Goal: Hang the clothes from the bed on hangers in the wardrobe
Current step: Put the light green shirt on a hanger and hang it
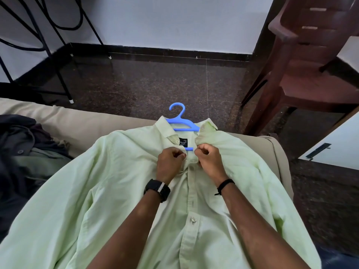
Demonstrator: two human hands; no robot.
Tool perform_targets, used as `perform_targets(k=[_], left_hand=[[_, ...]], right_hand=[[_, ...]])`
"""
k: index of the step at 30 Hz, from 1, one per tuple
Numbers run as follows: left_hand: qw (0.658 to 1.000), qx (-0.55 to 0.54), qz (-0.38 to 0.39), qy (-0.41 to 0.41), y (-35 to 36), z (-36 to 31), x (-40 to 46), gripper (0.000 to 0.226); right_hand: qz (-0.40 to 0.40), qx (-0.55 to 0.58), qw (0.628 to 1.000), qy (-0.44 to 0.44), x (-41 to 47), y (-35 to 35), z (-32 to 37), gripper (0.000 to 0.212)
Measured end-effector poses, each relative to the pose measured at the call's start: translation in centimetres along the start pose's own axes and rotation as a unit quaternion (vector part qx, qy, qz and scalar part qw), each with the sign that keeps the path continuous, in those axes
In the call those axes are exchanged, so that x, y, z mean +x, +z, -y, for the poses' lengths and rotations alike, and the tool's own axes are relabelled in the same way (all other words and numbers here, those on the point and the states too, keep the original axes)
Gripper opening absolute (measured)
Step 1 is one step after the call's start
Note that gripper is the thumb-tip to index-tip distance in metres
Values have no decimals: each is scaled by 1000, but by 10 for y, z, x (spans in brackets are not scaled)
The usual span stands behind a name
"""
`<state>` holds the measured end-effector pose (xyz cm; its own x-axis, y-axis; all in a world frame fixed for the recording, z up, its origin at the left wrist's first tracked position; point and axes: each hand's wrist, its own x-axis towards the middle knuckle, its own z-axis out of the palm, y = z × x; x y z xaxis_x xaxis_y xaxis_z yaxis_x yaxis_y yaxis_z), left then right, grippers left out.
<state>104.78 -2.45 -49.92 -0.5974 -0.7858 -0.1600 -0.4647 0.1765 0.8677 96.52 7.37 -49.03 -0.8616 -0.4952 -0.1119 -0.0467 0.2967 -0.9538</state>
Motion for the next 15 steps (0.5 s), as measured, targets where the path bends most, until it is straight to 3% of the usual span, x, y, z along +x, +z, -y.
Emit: perform_targets(k=[5,15], left_hand=[[972,-218,64,-64,-7,-3,-6,17],[957,-264,91,-80,-7,-5,-9,21]], right_hand=[[64,30,998,-1,-9,7,-4,18],[48,29,998,-6,-12,9,-6,26]])
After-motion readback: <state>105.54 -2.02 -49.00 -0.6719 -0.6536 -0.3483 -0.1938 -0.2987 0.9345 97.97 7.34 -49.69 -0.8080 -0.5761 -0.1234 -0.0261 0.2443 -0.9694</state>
